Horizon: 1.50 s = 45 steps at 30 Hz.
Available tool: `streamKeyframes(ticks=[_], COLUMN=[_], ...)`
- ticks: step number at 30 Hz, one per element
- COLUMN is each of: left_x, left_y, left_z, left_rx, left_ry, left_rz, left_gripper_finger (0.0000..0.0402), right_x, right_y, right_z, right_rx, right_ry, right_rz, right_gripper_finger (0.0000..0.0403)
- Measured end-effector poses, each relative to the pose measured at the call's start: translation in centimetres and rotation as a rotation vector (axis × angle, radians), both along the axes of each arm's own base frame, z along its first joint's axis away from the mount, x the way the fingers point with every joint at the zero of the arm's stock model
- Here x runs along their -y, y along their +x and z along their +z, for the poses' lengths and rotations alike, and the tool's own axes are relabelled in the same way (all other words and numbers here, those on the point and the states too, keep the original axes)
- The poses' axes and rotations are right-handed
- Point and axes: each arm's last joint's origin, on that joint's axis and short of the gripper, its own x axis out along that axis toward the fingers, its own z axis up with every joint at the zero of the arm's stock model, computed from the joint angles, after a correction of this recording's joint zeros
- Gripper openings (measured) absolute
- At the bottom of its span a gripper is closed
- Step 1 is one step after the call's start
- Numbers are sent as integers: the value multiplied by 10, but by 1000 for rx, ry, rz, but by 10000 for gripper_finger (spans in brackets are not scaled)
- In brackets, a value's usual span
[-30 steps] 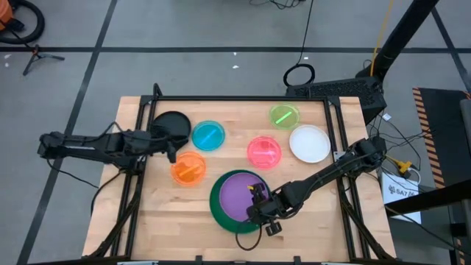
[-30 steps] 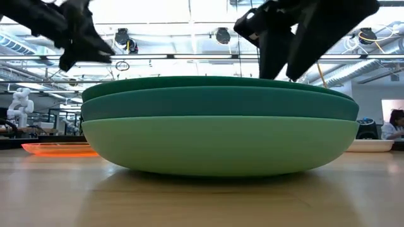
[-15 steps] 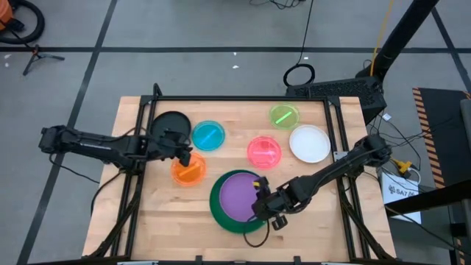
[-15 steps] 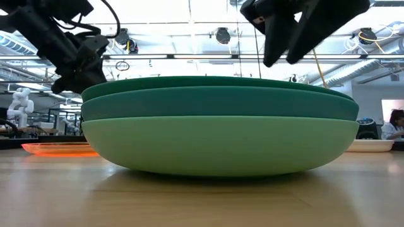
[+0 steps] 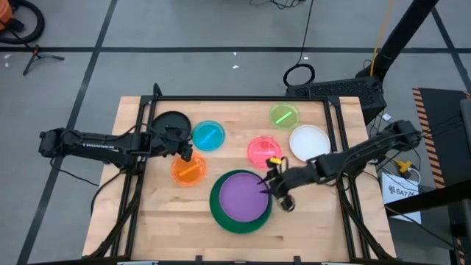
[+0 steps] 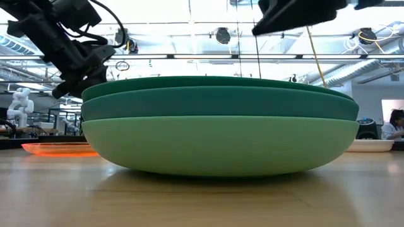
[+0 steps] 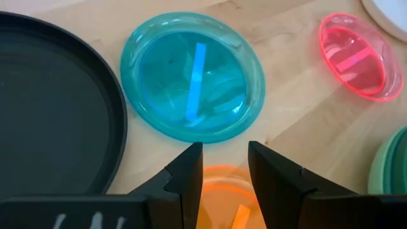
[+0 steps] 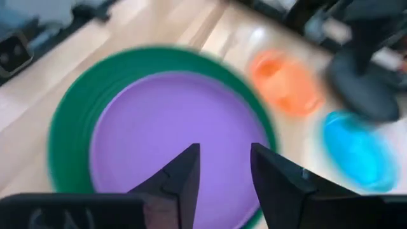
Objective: Stack plastic plates
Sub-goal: Stack the black plate on top of the purple plate
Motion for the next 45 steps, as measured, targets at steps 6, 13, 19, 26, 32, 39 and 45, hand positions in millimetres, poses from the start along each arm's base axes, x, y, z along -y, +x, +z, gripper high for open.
streamKeyframes(ticks=[6, 13, 19, 26, 32, 39, 45], left_x=[-5, -6, -6, -15, -25, -39, -45], left_y=[1, 11, 12, 15, 24, 28, 27], left_z=[2, 5, -3, -14, -12, 0, -4], left_rx=[29, 108, 32, -35, -160, -505, -612], left_ry=[0, 18, 12, -6, -21, -28, -77], left_rz=[31, 18, 19, 75, 109, 66, 86], left_gripper_finger=[131, 131, 131, 131, 131, 131, 131], right_x=[26, 40, 48, 55, 58, 58, 58], right_y=[-21, -46, -77, -105, -113, -114, -114], right_z=[14, 25, 19, 13, 13, 11, 11], right_rx=[154, 254, 315, 430, 462, 446, 443], right_ry=[-3, 78, 108, 109, 109, 103, 97], right_rz=[-39, 12, 12, 9, -9, -7, -5], right_gripper_finger=[130, 130, 130, 130, 130, 130, 130])
